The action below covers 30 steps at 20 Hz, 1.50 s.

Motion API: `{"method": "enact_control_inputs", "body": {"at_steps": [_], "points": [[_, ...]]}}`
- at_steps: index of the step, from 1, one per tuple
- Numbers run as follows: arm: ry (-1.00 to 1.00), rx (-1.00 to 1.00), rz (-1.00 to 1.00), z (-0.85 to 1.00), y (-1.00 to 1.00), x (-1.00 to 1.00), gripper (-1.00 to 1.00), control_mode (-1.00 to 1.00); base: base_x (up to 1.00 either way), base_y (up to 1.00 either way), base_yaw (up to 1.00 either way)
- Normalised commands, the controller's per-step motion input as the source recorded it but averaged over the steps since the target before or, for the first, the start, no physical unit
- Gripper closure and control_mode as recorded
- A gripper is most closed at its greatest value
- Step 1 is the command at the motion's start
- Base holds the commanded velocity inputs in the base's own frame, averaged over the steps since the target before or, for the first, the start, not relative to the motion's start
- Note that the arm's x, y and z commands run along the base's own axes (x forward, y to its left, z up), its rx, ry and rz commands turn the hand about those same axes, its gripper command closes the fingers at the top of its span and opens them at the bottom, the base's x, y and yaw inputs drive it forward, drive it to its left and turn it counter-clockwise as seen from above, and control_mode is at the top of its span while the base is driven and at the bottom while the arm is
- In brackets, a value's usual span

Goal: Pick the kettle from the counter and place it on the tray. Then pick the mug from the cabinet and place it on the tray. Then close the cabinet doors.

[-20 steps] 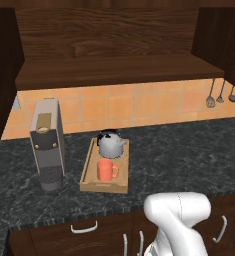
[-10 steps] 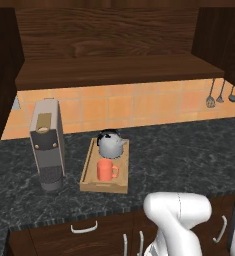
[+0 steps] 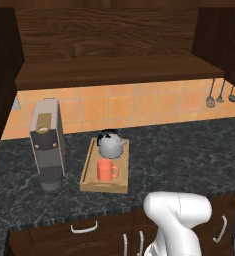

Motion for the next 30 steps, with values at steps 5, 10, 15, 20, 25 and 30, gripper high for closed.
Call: {"method": "enact_control_inputs", "body": {"at_steps": [5, 10, 15, 20, 25, 30], "points": [[-0.04, 0.00, -0.06, 0.19, -0.56, 0.02, -1.00, -1.00, 0.00, 0.00, 0.00], [0.10, 0.00, 0.00, -0.06, -0.50, 0.11, -1.00, -1.00, 0.00, 0.00, 0.00], [0.30, -0.01, 0.17, -0.08, -0.14, 0.49, -1.00, -1.00, 0.00, 0.00, 0.00], [0.35, 0.00, 0.36, -0.15, 0.08, 0.76, -1.00, -1.00, 0.00, 0.00, 0.00], [0.35, 0.00, 0.40, -0.20, 0.28, 0.72, -1.00, -1.00, 0.00, 0.00, 0.00], [0.34, 0.00, 0.38, -0.08, 0.38, 0.69, -1.00, -1.00, 0.00, 0.00, 0.00]]}}
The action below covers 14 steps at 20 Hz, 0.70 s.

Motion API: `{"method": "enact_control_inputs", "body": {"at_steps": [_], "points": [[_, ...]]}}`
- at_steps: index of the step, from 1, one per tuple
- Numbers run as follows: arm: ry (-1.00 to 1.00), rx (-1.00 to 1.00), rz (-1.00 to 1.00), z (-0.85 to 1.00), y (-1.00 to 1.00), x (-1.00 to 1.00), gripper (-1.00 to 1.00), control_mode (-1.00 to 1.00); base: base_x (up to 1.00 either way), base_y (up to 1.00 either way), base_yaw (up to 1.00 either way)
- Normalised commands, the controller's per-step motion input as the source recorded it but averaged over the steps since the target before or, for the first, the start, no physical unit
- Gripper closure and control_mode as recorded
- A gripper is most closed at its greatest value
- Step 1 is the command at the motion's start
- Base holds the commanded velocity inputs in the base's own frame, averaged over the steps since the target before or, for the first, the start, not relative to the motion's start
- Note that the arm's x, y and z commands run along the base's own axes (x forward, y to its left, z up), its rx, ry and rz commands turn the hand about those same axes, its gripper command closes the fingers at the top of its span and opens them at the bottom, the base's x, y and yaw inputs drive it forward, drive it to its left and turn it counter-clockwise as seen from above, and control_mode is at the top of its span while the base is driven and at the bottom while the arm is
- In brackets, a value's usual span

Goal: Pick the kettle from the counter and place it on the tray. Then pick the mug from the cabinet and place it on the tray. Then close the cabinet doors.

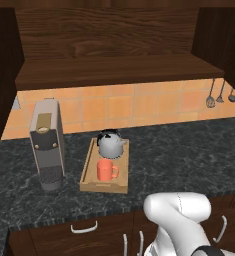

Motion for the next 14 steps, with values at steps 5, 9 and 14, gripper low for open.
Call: {"method": "enact_control_inputs", "body": {"at_steps": [5, 9, 14], "points": [[0.30, 0.00, 0.35, -0.12, 0.45, 0.68, -1.00, -1.00, 0.00, 0.00, 0.00], [0.17, -0.03, 0.33, -0.30, 0.63, 0.58, -1.00, -1.00, 0.00, 0.00, 0.00], [0.08, -0.03, 0.31, -0.28, 0.64, 0.64, -1.00, -1.00, 0.00, 0.00, 0.00]]}}
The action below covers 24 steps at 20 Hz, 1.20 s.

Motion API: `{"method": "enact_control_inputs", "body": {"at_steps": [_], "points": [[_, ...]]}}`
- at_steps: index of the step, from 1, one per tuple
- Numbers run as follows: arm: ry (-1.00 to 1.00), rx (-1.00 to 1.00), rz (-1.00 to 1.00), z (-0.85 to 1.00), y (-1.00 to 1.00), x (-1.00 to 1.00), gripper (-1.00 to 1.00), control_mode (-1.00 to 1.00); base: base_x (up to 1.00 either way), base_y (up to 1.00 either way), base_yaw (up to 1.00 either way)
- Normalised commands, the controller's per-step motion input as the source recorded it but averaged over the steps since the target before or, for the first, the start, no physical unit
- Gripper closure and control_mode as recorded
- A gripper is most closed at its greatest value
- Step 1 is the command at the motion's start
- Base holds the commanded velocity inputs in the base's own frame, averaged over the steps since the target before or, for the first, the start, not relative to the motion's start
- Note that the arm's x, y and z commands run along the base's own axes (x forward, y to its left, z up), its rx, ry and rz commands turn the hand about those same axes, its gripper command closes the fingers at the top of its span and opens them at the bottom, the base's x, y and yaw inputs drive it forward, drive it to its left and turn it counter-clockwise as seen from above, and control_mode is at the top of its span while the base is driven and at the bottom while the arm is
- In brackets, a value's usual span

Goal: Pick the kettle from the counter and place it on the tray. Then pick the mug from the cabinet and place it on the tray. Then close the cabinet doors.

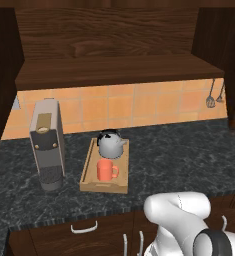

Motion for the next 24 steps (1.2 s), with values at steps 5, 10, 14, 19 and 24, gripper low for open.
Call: {"method": "enact_control_inputs", "body": {"at_steps": [5, 10, 14, 19, 24], "points": [[0.00, -0.07, 0.32, -0.41, 0.55, 0.78, -1.00, -1.00, 0.00, 0.00, 0.00], [0.00, -0.01, 0.27, -0.34, 0.27, 0.99, -1.00, -1.00, 0.00, 0.00, 0.00], [0.00, 0.00, 0.21, -0.02, 0.16, 1.00, -1.00, -1.00, 0.00, 0.00, 0.00], [0.00, 0.00, 0.10, -0.02, 0.21, 1.00, -1.00, -1.00, 0.00, 0.00, 0.00], [-0.02, 0.00, 0.00, -0.19, 0.40, 1.00, -1.00, -1.00, 0.00, 0.00, 0.00]]}}
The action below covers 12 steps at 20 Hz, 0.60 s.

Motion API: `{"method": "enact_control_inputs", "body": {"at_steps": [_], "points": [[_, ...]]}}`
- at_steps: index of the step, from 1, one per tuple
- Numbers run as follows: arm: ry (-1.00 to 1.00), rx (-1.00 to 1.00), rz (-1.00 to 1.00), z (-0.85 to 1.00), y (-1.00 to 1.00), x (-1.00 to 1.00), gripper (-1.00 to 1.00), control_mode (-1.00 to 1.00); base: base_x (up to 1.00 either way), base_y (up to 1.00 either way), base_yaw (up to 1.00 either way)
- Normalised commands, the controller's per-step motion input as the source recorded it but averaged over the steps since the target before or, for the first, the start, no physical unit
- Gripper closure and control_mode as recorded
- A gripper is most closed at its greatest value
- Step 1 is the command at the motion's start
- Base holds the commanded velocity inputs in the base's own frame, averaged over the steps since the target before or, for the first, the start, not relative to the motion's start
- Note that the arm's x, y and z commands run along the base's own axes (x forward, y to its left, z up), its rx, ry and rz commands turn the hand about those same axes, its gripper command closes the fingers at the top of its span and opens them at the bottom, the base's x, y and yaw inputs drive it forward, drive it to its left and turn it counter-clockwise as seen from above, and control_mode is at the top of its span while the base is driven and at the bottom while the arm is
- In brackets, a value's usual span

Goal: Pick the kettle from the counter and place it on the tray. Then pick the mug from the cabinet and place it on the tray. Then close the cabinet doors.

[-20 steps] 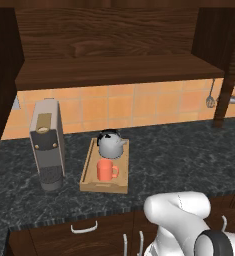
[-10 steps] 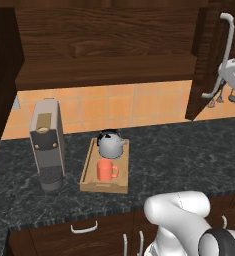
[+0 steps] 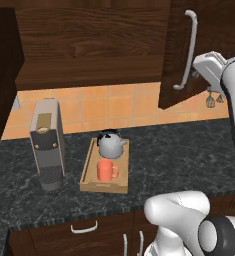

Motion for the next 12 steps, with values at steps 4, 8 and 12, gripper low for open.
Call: {"method": "enact_control_inputs", "body": {"at_steps": [4, 8, 12], "points": [[-0.09, -0.05, 0.00, -0.25, 0.47, 1.00, -1.00, -1.00, 0.00, 0.00, 0.00], [-0.03, -0.02, 0.00, -0.27, 0.39, 1.00, -1.00, -1.00, 0.00, 0.00, 0.00], [0.00, -0.01, -0.01, -0.19, 0.27, 1.00, -1.00, -1.00, 0.00, 0.00, 0.00]]}}
